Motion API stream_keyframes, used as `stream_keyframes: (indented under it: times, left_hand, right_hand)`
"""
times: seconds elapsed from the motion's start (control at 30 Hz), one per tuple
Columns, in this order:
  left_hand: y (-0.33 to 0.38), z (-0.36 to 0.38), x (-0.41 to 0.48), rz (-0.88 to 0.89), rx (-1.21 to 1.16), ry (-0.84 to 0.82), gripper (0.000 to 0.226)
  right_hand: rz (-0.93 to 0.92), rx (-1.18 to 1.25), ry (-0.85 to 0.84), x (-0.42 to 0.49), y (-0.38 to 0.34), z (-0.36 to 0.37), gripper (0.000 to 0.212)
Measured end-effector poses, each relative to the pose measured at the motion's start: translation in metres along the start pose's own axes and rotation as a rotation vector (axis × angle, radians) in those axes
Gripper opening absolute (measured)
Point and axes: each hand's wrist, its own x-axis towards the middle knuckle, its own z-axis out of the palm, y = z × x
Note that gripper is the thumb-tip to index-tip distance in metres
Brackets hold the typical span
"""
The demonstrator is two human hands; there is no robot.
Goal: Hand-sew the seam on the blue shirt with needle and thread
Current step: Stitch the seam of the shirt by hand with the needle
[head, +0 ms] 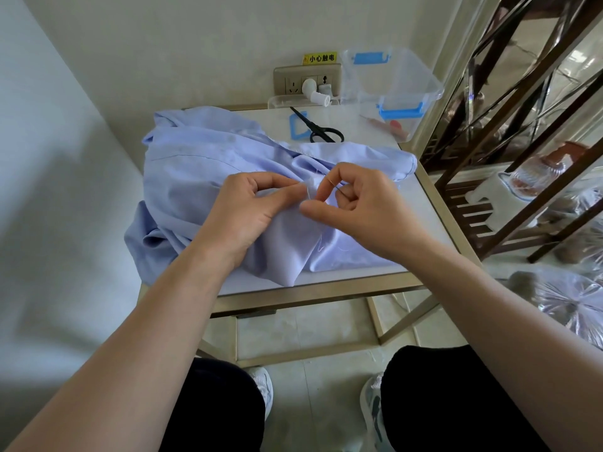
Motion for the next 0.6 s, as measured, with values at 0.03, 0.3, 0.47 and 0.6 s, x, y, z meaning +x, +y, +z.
stream_keyframes:
  times: [0.03, 0.3, 0.47, 0.6]
  left_hand:
    - [0.001, 0.000, 0.000, -0.003, 0.003, -0.005, 0.008]
    - [-0.001, -0.002, 0.001, -0.003, -0.010, 0.007, 0.008]
    - [-0.002, -0.002, 0.001, 0.001, -0.004, 0.051, 0.007]
    - [-0.001, -0.001, 0.000, -0.006, -0.016, 0.039, 0.010]
  right_hand:
    - [-0.021, -0.013, 0.032, 0.000, 0.002, 0.003, 0.024]
    - [-0.047, -0.021, -0.364, 0.001, -0.006, -0.016, 0.013]
    - [0.093, -0.161, -0.794, -0.006, -0.009, -0.031, 0.008]
    - [0.092, -0.089, -0.276, 0.002, -0.001, -0.024, 0.018]
